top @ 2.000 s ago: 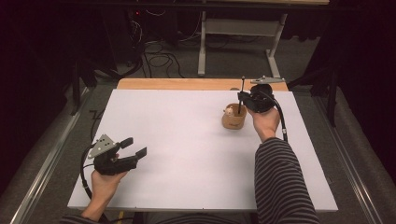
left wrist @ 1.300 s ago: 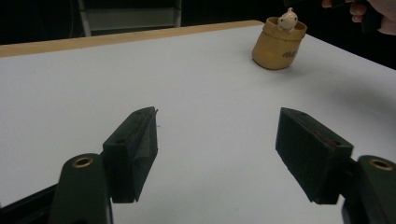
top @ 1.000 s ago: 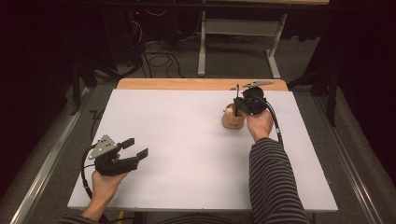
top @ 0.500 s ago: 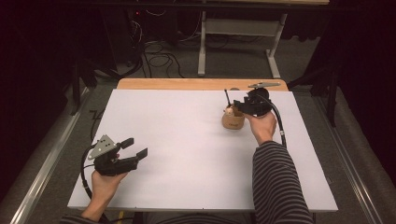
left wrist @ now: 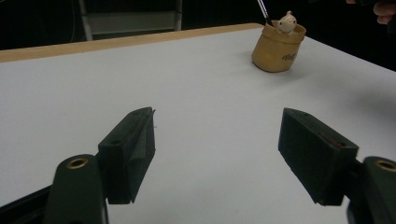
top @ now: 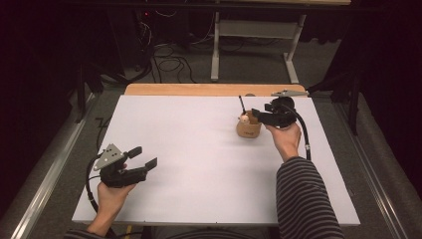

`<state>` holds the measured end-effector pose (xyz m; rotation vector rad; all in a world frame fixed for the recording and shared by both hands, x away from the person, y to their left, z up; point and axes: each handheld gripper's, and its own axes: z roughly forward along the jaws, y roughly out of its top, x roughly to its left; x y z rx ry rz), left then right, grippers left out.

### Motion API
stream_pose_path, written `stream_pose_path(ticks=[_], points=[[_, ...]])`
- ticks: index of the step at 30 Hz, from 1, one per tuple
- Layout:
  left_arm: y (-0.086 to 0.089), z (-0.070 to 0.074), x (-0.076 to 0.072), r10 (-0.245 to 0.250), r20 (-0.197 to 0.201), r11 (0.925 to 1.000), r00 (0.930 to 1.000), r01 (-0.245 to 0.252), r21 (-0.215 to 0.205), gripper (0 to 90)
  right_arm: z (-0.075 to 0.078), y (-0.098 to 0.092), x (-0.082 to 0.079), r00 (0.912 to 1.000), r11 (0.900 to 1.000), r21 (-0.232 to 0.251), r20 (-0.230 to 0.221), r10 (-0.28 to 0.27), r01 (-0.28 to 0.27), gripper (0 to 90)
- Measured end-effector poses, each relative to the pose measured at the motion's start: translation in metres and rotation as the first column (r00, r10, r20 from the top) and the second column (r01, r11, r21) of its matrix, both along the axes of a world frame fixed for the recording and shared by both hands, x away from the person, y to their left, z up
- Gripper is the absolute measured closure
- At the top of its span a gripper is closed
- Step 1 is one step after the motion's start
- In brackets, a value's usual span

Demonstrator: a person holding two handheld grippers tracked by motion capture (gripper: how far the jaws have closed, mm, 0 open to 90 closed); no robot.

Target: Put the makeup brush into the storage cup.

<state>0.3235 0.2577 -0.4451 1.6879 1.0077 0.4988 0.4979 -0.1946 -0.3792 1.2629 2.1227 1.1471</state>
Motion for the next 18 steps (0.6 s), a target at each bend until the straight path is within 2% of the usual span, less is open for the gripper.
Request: stream_pose_path(ticks=[18], points=[[0.001,0.000,0.000,-0.001,-0.002,1.0000,1.0000,0.001,-0.006,27.5,0.008,-0.017,-0.018,0.9997,0.999,0.043,0.022,0.013,-0.014,37.8]])
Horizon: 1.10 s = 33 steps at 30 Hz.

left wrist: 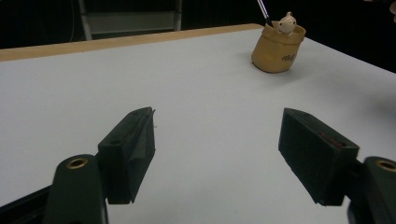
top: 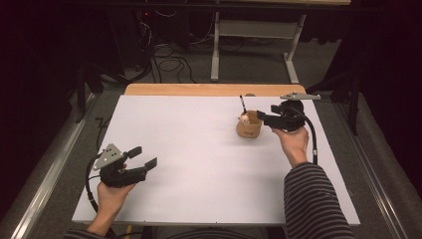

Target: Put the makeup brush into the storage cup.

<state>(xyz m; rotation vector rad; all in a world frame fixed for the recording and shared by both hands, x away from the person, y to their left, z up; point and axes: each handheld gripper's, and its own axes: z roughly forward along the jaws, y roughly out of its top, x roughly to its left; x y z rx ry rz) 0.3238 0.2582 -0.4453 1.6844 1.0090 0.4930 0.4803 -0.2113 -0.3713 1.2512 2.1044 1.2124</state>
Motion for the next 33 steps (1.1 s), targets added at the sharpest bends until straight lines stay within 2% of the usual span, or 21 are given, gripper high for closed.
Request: stream_pose_path(ticks=[16,23,33], points=[[0.001,0.000,0.001,0.004,-0.004,1.0000,1.0000,-0.004,-0.009,27.3,0.000,-0.019,-0.015,0.9999,1.000,0.019,0.010,0.010,-0.010,36.5],[0.000,0.000,0.000,0.003,-0.003,1.0000,1.0000,-0.003,-0.008,27.3,0.001,-0.027,-0.023,0.9996,0.999,0.042,0.023,0.014,-0.015,35.9],[0.000,0.000,0.000,-0.001,-0.004,1.0000,1.0000,0.001,-0.006,27.3,0.000,-0.031,-0.035,0.9988,0.998,0.051,0.037,0.033,-0.035,35.4]])
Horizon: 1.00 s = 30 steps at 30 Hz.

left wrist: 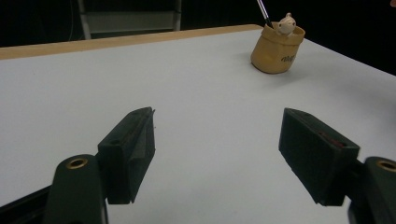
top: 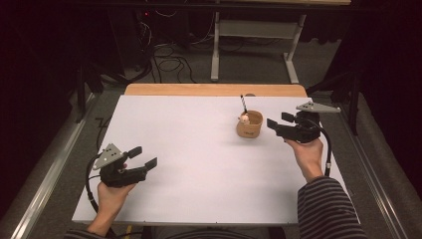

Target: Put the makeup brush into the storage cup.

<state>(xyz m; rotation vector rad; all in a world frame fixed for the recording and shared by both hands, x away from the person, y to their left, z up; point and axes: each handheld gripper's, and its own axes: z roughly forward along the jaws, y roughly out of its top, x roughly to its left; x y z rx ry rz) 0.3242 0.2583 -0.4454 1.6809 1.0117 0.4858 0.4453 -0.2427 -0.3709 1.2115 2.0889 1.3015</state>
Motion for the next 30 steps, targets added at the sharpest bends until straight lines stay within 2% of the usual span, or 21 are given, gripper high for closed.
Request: stream_pose_path(ticks=[6,11,30], points=[[0.000,0.000,0.000,0.002,0.001,1.0000,1.0000,-0.002,-0.003,27.3,0.000,-0.004,-0.006,0.9999,1.000,0.009,0.010,0.005,-0.005,34.6],[0.000,0.001,-0.001,0.003,0.005,1.0000,1.0000,-0.003,-0.007,27.4,0.000,-0.009,-0.012,0.9998,0.999,0.038,0.020,0.009,-0.010,34.1],[0.000,0.001,-0.001,0.007,0.006,0.9999,1.0000,-0.007,-0.013,27.5,0.002,-0.023,-0.037,0.9983,0.998,0.067,0.057,0.016,-0.020,30.8]])
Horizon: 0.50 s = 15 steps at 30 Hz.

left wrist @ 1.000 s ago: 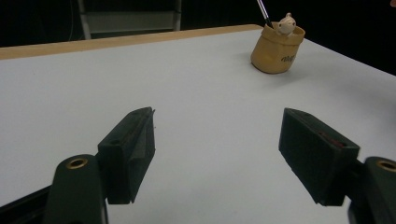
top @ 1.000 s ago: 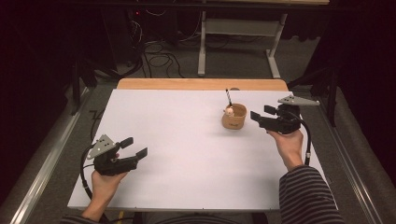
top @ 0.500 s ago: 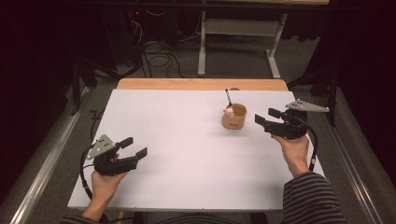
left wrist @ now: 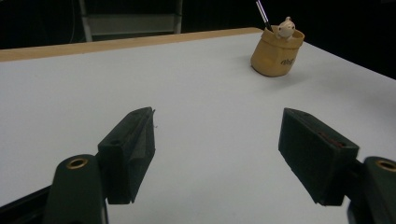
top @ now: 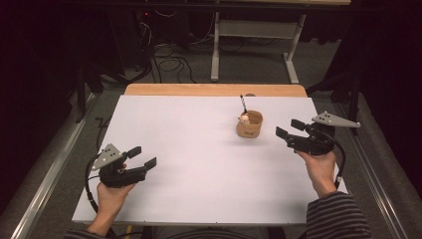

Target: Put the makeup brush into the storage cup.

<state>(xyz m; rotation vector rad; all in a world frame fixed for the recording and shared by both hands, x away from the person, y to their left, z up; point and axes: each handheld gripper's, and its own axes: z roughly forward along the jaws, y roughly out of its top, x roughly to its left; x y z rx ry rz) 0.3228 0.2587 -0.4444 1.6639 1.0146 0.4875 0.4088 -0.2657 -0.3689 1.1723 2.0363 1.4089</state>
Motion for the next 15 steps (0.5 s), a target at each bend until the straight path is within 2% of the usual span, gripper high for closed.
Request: stream_pose_path(ticks=[15], points=[[0.000,0.000,0.000,-0.002,-0.004,1.0000,1.0000,0.002,-0.004,27.5,-0.004,-0.011,-0.020,0.9998,1.000,0.025,0.017,0.010,-0.011,30.3]])
